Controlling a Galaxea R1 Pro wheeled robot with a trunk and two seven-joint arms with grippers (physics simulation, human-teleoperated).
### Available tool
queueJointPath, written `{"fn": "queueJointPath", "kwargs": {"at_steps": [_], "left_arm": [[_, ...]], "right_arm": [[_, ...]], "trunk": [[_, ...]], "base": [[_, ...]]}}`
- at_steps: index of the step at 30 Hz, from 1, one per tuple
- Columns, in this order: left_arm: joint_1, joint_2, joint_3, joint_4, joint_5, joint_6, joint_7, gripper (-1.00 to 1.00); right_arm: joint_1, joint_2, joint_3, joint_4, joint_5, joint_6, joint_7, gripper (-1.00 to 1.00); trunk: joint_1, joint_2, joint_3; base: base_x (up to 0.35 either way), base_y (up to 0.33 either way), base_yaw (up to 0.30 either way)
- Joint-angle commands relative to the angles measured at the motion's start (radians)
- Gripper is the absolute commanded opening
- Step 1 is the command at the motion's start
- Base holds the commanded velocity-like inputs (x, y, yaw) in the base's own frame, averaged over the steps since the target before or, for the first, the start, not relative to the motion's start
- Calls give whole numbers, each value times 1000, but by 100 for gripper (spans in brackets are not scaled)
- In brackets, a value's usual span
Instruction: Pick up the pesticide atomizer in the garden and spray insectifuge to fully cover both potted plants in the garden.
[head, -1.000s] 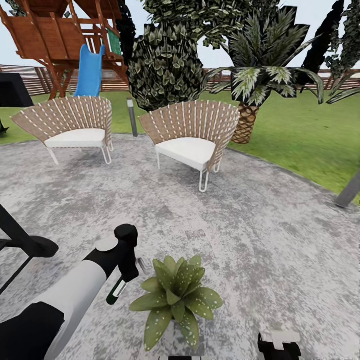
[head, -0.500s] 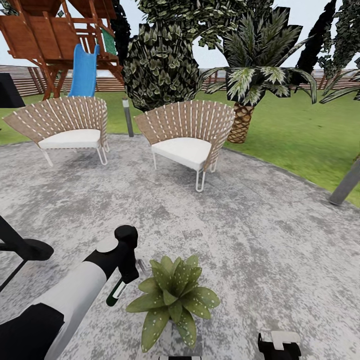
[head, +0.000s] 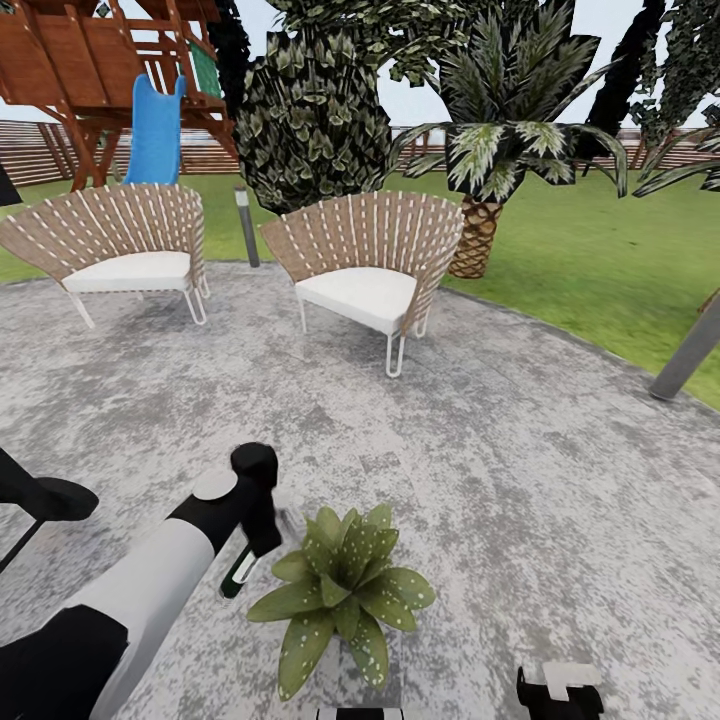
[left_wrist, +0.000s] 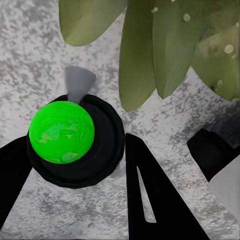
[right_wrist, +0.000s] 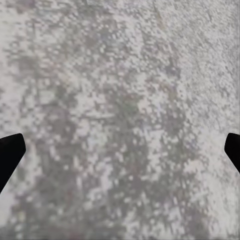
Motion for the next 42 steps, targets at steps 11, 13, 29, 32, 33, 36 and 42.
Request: {"fn": "queueJointPath", "kwargs": {"at_steps": [11, 13, 29, 32, 33, 36, 42], "left_arm": [[12, 19, 0, -31, -6, 9, -12, -100], [12, 19, 0, -31, -6, 9, -12, -100], [127, 60, 5, -26, 2, 6, -8, -100], [140, 94, 83, -30, 4, 2, 4, -100], [141, 102, 132, -30, 5, -1, 28, -100], [142, 114, 251, -31, 5, -5, 124, -100], [143, 107, 306, -9, 40, -199, 150, -100]], "right_arm": [[-1, 0, 1, 1, 11, 1, -9, 100], [-1, 0, 1, 1, 11, 1, -9, 100], [-1, 0, 1, 0, 11, 1, -9, 100], [-1, 0, 1, 0, 11, 1, -9, 100], [-1, 0, 2, 0, 11, 1, -9, 100], [-1, 1, 4, 1, 11, 1, -9, 100], [-1, 1, 5, 1, 12, 1, -9, 100]], "trunk": [[0, 0, -1], [0, 0, -1], [0, 0, 3], [0, 0, 3], [0, 0, 3], [0, 0, 3], [0, 0, 3]], "base": [[-91, 83, 0], [-163, 275, 0], [45, 104, -73], [0, 0, -8], [0, 0, -2], [0, 0, 0], [0, 0, 0]]}}
